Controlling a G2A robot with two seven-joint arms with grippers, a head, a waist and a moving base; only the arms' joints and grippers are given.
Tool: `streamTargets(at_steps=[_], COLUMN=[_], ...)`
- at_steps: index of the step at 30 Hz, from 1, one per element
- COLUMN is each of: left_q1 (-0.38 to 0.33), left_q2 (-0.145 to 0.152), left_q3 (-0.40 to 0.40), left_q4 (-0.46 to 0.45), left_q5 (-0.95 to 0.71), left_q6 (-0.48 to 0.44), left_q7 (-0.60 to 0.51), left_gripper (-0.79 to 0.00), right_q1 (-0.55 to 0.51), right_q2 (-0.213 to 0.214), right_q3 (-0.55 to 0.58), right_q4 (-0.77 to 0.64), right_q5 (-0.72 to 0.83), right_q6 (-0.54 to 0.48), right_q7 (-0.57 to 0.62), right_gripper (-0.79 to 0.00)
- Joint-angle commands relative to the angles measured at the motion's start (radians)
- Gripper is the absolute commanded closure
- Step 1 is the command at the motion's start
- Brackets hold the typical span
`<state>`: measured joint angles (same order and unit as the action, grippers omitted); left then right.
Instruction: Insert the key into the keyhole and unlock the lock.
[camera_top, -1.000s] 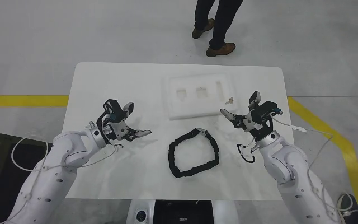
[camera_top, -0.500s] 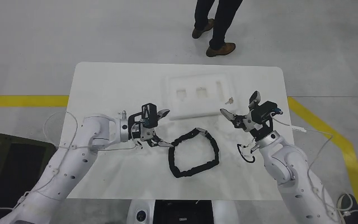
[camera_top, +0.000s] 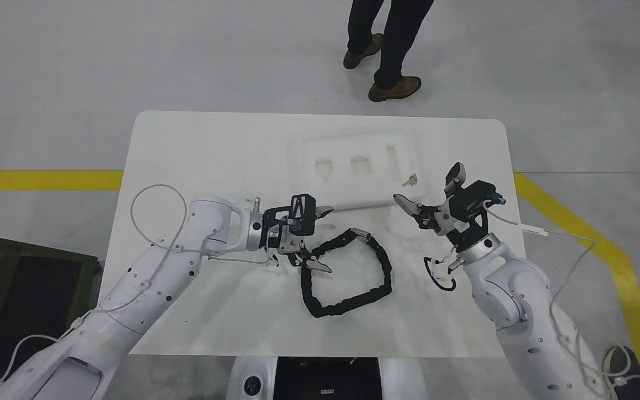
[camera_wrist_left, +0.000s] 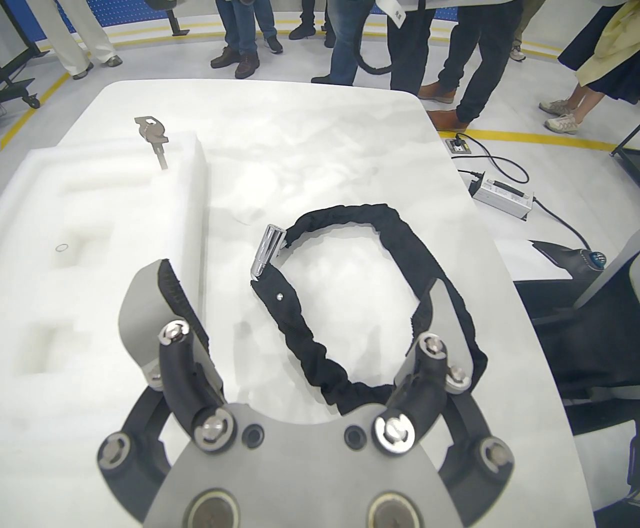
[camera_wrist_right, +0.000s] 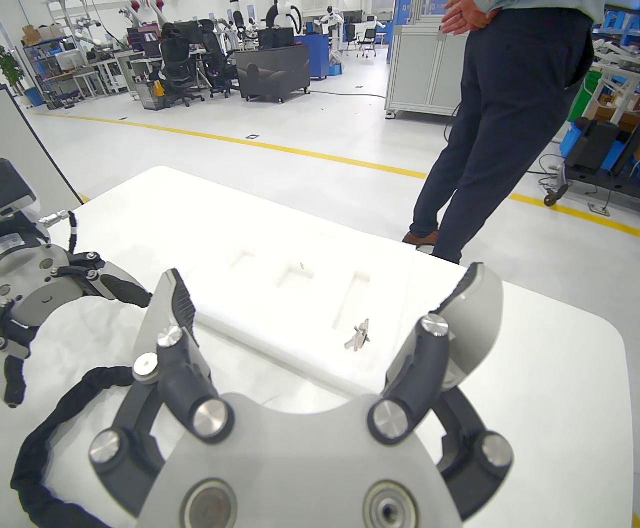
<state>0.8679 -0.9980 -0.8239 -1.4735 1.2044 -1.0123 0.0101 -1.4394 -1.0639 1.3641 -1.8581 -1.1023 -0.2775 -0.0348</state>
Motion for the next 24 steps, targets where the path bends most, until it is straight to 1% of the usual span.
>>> streamTargets(at_steps=[1, 5, 8, 11, 13, 17, 21, 24], left_q1=[0.0, 0.003, 0.012, -0.001, -0.021, -0.079, -0.138, -0.17], left_q2=[0.0, 0.0, 0.0, -0.004, -0.012, -0.036, -0.063, -0.081], left_q3=[0.0, 0.0, -0.005, 0.002, 0.019, 0.089, 0.157, 0.192], left_q4=[0.0, 0.0, -0.004, -0.001, 0.003, 0.03, 0.077, 0.112], left_q5=[0.0, 0.0, -0.004, -0.014, -0.015, -0.018, -0.028, -0.018], left_q6=[0.0, 0.005, 0.014, 0.0, 0.0, 0.0, 0.0, 0.0], left_q7=[0.0, -0.001, -0.023, -0.041, -0.054, -0.068, -0.058, -0.041], left_gripper=[-0.785, -0.785, -0.785, -0.785, -0.785, -0.785, -0.785, -0.785], right_q1=[0.003, 0.006, 0.006, 0.009, 0.011, 0.015, 0.012, 0.01], right_q2=[0.002, 0.009, 0.015, 0.022, 0.026, 0.031, 0.032, 0.033], right_q3=[0.004, 0.045, 0.08, 0.109, 0.12, 0.135, 0.147, 0.15], right_q4=[0.008, 0.043, 0.064, 0.082, 0.098, 0.131, 0.154, 0.156], right_q5=[-0.006, -0.003, 0.003, -0.006, -0.03, -0.086, -0.1, -0.102], right_q6=[-0.037, -0.142, -0.217, -0.283, -0.326, -0.367, -0.377, -0.38], right_q7=[0.009, -0.002, -0.004, -0.001, -0.002, -0.027, -0.056, -0.06], right_gripper=[-0.785, -0.785, -0.785, -0.785, -0.785, -0.785, -0.785, -0.785])
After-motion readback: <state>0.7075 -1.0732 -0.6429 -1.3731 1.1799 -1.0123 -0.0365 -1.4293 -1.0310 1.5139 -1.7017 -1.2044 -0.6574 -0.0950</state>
